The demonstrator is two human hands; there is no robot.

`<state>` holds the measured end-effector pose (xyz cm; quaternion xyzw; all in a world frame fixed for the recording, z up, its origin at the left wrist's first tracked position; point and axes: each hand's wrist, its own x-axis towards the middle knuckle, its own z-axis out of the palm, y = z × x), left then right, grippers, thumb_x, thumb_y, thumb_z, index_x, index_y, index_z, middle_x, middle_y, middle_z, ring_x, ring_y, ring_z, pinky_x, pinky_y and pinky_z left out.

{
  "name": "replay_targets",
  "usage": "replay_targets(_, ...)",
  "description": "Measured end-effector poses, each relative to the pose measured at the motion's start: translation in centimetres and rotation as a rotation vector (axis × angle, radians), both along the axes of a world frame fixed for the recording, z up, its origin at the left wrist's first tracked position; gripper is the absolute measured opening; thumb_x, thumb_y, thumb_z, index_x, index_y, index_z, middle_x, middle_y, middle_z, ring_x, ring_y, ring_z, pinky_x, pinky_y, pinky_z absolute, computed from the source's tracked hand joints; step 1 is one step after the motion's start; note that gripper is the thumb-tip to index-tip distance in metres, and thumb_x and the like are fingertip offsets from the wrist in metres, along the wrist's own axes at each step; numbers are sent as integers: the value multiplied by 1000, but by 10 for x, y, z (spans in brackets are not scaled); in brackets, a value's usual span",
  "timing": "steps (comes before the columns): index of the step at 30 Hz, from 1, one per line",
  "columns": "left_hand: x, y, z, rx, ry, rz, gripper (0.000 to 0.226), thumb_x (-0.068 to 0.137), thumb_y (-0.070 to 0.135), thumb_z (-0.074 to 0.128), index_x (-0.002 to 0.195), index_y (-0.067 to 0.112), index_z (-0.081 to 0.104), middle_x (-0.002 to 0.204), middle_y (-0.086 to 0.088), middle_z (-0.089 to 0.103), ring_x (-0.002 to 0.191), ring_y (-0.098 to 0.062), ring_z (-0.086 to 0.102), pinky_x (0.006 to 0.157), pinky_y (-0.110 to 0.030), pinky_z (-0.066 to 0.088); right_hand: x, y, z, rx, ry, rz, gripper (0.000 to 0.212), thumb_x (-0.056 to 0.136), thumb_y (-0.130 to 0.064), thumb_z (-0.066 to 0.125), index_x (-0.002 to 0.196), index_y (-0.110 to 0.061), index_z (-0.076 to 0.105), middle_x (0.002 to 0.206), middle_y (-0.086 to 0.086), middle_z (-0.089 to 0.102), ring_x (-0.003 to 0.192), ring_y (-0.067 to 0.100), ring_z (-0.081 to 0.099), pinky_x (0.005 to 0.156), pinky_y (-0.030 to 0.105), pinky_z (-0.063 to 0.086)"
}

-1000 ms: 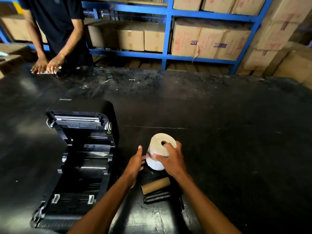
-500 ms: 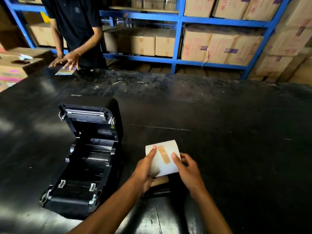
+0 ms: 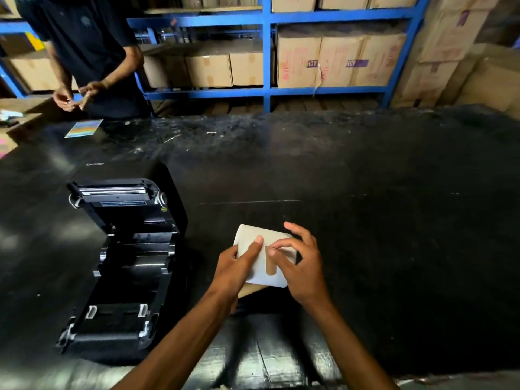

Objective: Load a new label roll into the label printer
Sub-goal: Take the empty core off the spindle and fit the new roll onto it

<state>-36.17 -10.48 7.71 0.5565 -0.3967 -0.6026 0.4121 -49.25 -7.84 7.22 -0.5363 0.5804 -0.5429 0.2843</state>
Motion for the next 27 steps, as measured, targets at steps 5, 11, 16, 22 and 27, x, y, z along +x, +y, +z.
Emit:
replay_targets(5, 5, -4, -6, 236, 236, 85, 36, 82, 42, 65, 92, 7, 70, 78, -9, 78, 66, -23, 73, 46, -31, 56, -28, 22, -19, 71, -88, -16, 10, 74, -8, 74, 73, -18, 72, 126, -3, 57, 121, 9, 50, 102, 20, 34)
replay_targets(11, 25, -6, -17, 266, 362, 63, 26, 85, 40, 62, 92, 16, 66, 69, -4, 77, 58, -19, 73, 41, -33, 55, -64, 43, -96, 510, 286, 7, 12, 70, -17, 79, 72, -27, 72, 146, 2, 44, 137, 21, 29, 113, 36, 16)
replay_targets(16, 35, -3, -24, 293, 404, 93, 27, 81, 45, 64, 95, 22, 65, 72, -3, 78, 61, -21, 73, 46, -38, 57, -67, 35, -122, 533, 477, 37, 19, 67, -31, 79, 83, -34, 69, 154, -6, 29, 142, 17, 15, 104, 29, 9)
replay_targets(22, 46, 0, -24, 288, 400, 137, 24, 81, 45, 64, 88, 22, 63, 63, 0, 76, 55, -19, 72, 43, -37, 56, -68, 10, -115, 532, 510, -161, 18, 68, -30, 78, 83, -27, 67, 132, -1, 49, 129, 20, 35, 103, 36, 21)
replay_targets(27, 57, 2, -23, 288, 358, 179, 24, 81, 46, 63, 87, 23, 62, 59, 2, 75, 52, -17, 71, 41, -35, 56, -45, -10, -102, 523, 472, -75, 36, 74, -56, 63, 79, -20, 71, 109, 1, 67, 115, 23, 54, 95, 35, 35)
